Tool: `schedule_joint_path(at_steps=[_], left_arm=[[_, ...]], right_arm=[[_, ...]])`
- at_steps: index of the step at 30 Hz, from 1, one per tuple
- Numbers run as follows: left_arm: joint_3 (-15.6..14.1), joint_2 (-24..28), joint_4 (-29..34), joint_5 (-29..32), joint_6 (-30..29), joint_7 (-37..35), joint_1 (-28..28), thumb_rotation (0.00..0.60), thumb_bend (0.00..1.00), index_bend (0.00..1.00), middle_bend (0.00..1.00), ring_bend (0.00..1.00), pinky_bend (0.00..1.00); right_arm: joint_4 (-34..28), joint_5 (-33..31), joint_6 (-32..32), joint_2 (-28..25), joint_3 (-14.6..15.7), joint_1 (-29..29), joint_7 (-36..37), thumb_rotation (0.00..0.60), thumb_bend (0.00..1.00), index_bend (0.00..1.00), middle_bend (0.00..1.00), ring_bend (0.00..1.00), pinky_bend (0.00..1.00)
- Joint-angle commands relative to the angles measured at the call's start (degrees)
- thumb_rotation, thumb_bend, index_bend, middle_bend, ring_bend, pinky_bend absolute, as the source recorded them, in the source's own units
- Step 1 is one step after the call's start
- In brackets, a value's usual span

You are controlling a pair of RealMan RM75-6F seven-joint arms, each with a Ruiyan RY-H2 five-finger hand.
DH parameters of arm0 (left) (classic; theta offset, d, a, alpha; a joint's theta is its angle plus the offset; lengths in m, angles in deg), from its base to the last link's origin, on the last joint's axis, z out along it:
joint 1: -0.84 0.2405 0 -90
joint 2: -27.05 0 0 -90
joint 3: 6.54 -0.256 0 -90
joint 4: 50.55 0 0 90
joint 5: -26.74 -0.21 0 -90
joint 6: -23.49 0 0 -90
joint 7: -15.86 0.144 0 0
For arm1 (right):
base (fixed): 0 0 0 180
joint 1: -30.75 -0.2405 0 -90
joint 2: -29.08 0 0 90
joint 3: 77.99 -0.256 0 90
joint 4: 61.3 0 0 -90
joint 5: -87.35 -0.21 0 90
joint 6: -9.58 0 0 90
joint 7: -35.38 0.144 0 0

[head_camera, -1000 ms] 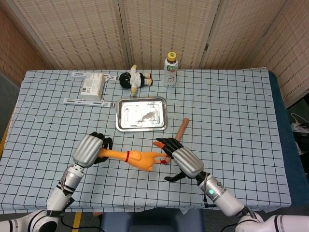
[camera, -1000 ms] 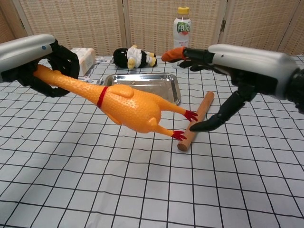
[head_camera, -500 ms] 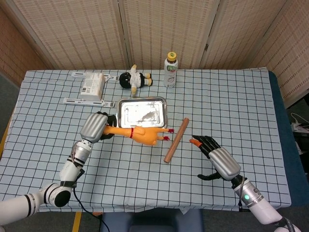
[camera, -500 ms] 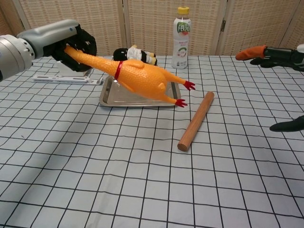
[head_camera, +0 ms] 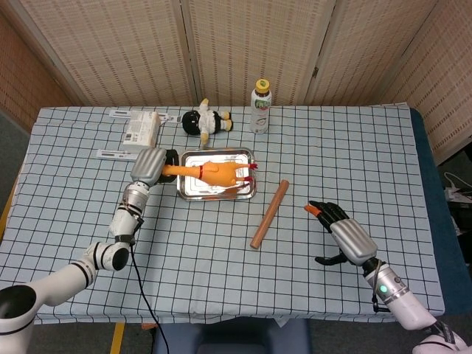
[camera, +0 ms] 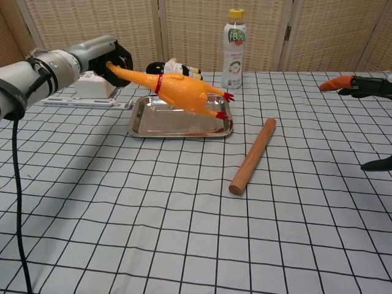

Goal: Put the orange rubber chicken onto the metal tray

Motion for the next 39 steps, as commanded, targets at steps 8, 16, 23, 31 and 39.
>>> schedule_joint_path(at_steps=[8,16,23,31,39], left_arm=[[-2.58,-6.71,-12.28,-5.42,5.17,-15.1,-4.2,0.6,0.55,0.1,0.32,0.28,0.4],[-2.82,-11.15,-18.92,-6.9,2.39,-19.85,-5.33,0.6,0.49,0.0,0.14,0.12,0.33],[-3.23,-12.13,-21.73,-6.77,4.03,-20.22,-6.07,0.6,0.47,0.0,0.02,0.02,0.28],[-4.8,-11.6,-22.23,-7.87,4.87,-19.5,-6.05,0.6,0.47,0.0,0.0,0.0,0.23],[-6.27,-6.9,-16.38,-8.56,11.28,-21.47,-6.49,0.6,0.35,0.0,0.0,0.0,0.14]], right_arm=[[1.83,-0.67,-2.24,0.31,-0.44,-0.25,3.24,0.6,0.07,0.0,0.0,0.0,0.0],[2.94,0.18,-2.32,0.46,-0.36,0.14,5.83,0.6,0.07,0.0,0.0,0.0,0.0],[3.13,0.83,-2.09,0.34,-0.5,0.33,6.77,0.6,0.07,0.0,0.0,0.0,0.0],[2.89,0.99,-2.19,0.34,-0.66,0.45,7.0,0.6,0.07,0.0,0.0,0.0,0.0],[2.82,1.14,-1.7,0.3,-0.93,0.72,7.32,0.6,0.07,0.0,0.0,0.0,0.0]])
